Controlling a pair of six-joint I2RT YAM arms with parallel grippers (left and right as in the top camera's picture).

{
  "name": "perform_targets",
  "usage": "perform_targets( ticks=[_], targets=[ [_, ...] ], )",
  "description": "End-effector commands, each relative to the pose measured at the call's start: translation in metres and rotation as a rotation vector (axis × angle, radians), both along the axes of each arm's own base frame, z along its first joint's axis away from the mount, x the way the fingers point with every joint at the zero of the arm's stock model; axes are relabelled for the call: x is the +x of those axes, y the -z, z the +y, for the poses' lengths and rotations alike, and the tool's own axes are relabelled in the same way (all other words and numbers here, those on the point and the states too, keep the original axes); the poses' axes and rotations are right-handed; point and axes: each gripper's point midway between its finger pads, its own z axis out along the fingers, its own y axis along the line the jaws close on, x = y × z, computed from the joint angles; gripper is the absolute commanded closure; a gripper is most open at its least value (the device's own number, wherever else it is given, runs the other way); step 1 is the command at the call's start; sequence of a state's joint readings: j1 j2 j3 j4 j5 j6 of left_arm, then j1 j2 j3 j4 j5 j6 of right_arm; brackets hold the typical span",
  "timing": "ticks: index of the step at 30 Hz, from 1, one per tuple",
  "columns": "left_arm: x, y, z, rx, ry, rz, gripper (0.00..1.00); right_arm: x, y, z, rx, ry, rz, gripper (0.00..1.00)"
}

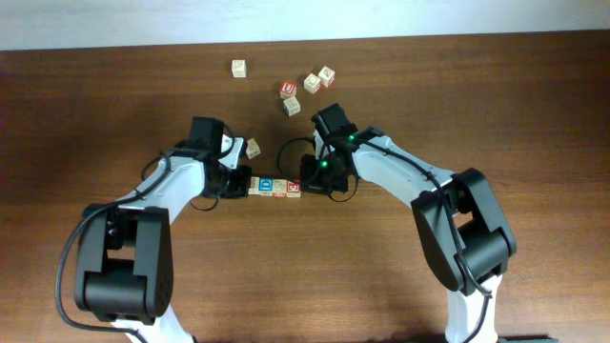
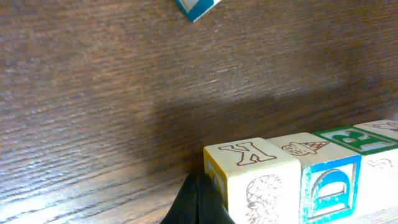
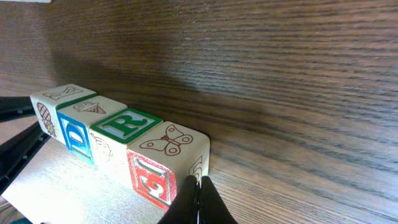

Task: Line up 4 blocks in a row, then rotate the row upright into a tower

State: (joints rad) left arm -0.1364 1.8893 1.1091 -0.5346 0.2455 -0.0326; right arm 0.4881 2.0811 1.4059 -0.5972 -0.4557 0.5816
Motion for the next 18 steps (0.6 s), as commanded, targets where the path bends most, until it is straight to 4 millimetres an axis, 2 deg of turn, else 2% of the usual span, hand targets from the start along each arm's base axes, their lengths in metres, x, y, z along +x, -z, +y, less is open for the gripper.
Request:
perform_targets(
  ticks=[1, 6, 11, 15, 18],
  targets=[
    [0.011, -0.006, 0.000, 0.034, 0.034, -0.038, 1.00, -0.005, -0.001, 0.009, 0.021, -0.030, 0.008, 0.96],
    [0.016, -0.022, -0.001, 0.027, 0.000, -0.013, 1.00, -0.005, -0.001, 0.009, 0.021, -0.030, 0.007, 0.96],
    [0.013, -0.022, 0.001, 0.036, 0.000, 0.001, 1.00, -0.005, -0.001, 0.009, 0.021, -0.030, 0.008, 0.96],
    [0.003, -0.020, 0.002, 0.039, 0.005, 0.042, 1.00, -0.005, -0.001, 0.010, 0.022, -0.027, 0.009, 0.96],
    [0.001, -0.022, -0.007, -0.014, 0.018, 0.052, 1.00, -0.005, -0.001, 0.010, 0.024, -0.020, 0.011, 0.96]
  ],
)
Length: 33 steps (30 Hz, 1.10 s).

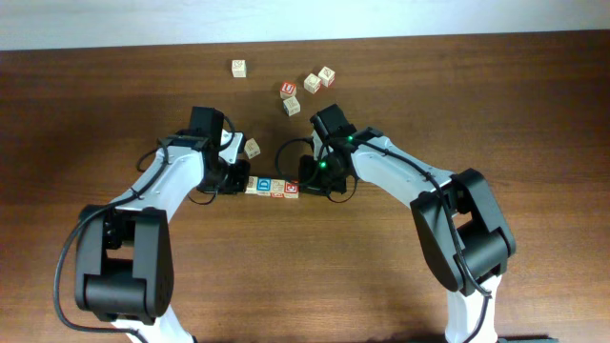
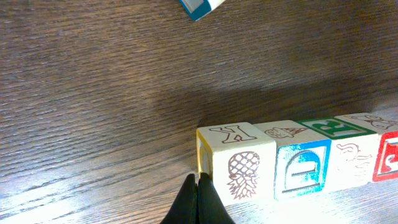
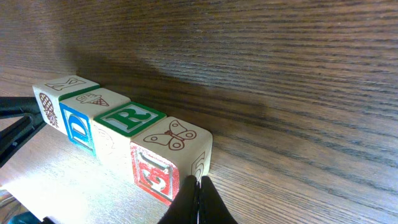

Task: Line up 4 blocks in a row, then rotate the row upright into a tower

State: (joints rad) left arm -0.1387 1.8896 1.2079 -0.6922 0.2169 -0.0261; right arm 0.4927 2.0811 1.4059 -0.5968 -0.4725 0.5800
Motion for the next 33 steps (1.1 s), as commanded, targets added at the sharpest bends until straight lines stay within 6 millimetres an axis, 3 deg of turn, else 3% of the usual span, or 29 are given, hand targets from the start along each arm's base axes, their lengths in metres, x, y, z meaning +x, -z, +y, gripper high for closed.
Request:
perform_targets(
  ticks=[1, 10, 15, 20, 33],
  targets=[
    [0.002, -0.005, -0.014, -0.068, 0.018, 0.002, 1.00, -0.001, -0.001, 0.007, 0.015, -0.011, 0.001, 0.96],
    [0.000, -0.007, -0.021, -0.109, 0.026, 0.008, 1.00, 0.002, -0.009, 0.014, 0.047, -0.048, -0.039, 0.96],
    [-0.002, -0.007, -0.027, -0.108, 0.041, 0.009, 1.00, -0.002, -0.021, 0.030, 0.048, -0.126, -0.113, 0.96],
    [-0.003, -0.007, -0.032, -0.108, 0.054, 0.010, 1.00, -0.002, -0.026, 0.033, 0.050, -0.138, -0.130, 0.95],
    [-0.004, -0.007, -0.033, -0.111, 0.053, 0.013, 1.00, -0.002, -0.060, 0.049, 0.127, -0.165, -0.194, 0.96]
  ],
)
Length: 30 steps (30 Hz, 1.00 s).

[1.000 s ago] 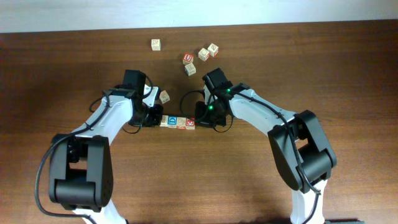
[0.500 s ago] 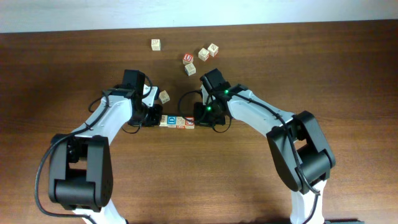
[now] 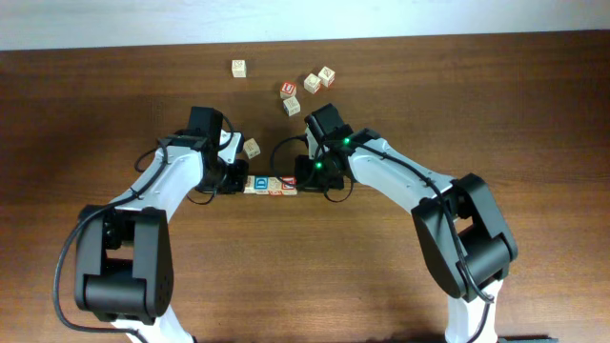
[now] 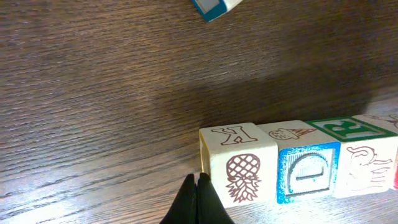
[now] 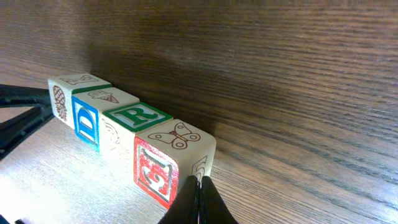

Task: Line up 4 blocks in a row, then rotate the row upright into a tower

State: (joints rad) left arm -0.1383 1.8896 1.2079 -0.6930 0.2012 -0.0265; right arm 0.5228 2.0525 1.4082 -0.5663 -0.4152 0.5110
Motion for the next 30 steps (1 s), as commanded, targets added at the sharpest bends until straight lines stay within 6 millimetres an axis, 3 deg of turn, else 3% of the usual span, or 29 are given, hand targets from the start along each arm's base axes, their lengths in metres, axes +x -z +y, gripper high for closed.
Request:
perform_targets(
  ticks=[1, 6, 16, 22, 30],
  targets=[
    [-0.004, -0.008, -0.036, -0.128, 0.057, 0.015, 1.00, -0.007, -0.051, 0.040, 0.148, -0.104, -0.076, 0.96],
    [-0.004, -0.008, -0.037, -0.134, 0.058, 0.015, 1.00, -0.010, -0.061, 0.048, 0.160, -0.122, -0.098, 0.96],
    [-0.004, -0.008, -0.037, -0.133, 0.059, 0.015, 1.00, -0.007, -0.053, 0.036, 0.094, -0.074, -0.093, 0.96],
    [-0.004, -0.008, -0.037, -0.133, 0.059, 0.015, 1.00, 0.011, -0.041, -0.010, 0.000, 0.031, -0.056, 0.96],
    [-0.004, -0.008, -0.037, -0.133, 0.059, 0.015, 1.00, 0.012, -0.032, -0.027, -0.099, 0.062, -0.066, 0.95]
  ],
)
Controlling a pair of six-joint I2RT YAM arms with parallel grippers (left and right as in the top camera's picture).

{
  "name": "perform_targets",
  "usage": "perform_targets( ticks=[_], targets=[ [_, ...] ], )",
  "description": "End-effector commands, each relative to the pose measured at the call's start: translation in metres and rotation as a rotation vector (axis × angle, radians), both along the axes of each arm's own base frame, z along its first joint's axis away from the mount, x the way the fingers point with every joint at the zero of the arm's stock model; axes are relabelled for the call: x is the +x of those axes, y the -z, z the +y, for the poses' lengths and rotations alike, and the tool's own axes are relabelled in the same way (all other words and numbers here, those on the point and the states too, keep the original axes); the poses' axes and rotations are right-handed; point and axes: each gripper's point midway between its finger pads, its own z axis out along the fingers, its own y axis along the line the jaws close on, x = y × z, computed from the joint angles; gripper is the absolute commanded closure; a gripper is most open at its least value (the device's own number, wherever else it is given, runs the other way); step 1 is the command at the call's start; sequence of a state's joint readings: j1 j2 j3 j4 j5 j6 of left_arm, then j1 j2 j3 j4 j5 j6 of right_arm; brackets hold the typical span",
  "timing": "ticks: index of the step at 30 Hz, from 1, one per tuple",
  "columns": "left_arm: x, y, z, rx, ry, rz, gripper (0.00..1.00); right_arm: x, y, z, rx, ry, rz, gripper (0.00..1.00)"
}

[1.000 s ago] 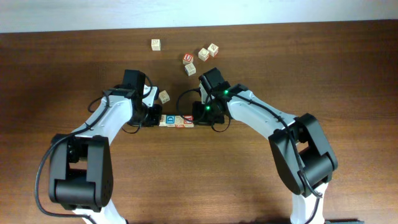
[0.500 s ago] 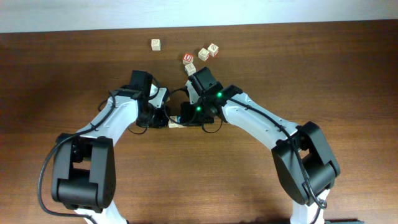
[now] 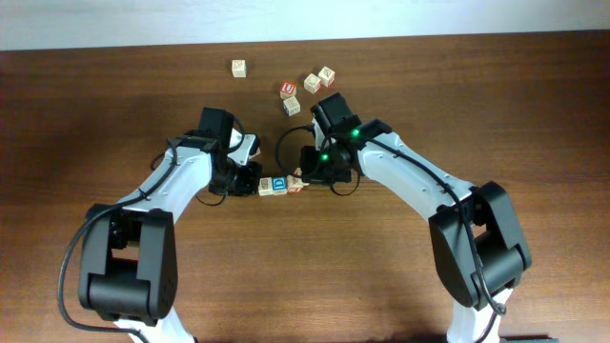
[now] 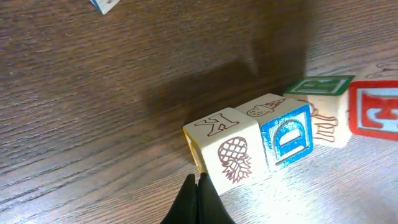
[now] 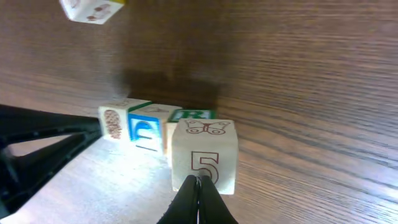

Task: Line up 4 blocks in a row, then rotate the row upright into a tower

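A row of four lettered wooden blocks (image 3: 281,184) lies slanted at the table's middle, its right end farther back. My left gripper (image 4: 199,182) is shut, tips against the K/pineapple block (image 4: 222,147) at the left end. Then come the blue D block (image 4: 284,129) and the green R block (image 4: 324,98). The end block shows a red face (image 4: 376,109) and sits a little out of line. My right gripper (image 5: 199,182) is shut, tips touching the "5" face of that butterfly block (image 5: 204,153). In the overhead view the left gripper (image 3: 250,182) and right gripper (image 3: 307,177) flank the row.
Several loose blocks (image 3: 303,88) lie scattered at the back of the table, one apart at the far left (image 3: 238,68). Another loose block (image 5: 93,7) lies just behind the row, near my left wrist. Both arms reach in from the front edge.
The row has swung from level to slanted, right end farther back, and shifted slightly right. The end block has slipped out of line. Both shut grippers still touch the row's ends.
The four blocks first lay in a straight level row with both shut grippers pressed on its ends. The row then sat slightly farther left, still straight. Now it stands at a slant with the right end block offset.
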State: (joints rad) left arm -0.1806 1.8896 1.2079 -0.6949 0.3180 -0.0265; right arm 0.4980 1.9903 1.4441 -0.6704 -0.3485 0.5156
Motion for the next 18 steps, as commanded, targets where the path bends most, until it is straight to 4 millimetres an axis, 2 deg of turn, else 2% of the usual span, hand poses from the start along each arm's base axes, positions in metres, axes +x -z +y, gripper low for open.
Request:
perform_targets(
  ticks=[1, 14, 16, 18],
  targets=[
    [0.004, -0.003, -0.002, -0.021, -0.006, -0.004, 1.00, 0.005, -0.005, -0.007, -0.055, 0.013, -0.041, 0.95],
    [0.004, -0.003, -0.002, -0.020, -0.006, -0.004, 1.00, 0.003, 0.003, -0.016, -0.101, 0.025, -0.028, 0.96],
    [0.004, -0.003, -0.002, -0.020, -0.006, -0.003, 1.00, 0.007, 0.006, -0.028, -0.155, 0.050, -0.036, 0.96],
    [0.004, -0.003, -0.002, -0.020, -0.006, -0.001, 1.00, 0.015, 0.008, -0.050, -0.175, 0.083, -0.029, 0.96]
  ],
)
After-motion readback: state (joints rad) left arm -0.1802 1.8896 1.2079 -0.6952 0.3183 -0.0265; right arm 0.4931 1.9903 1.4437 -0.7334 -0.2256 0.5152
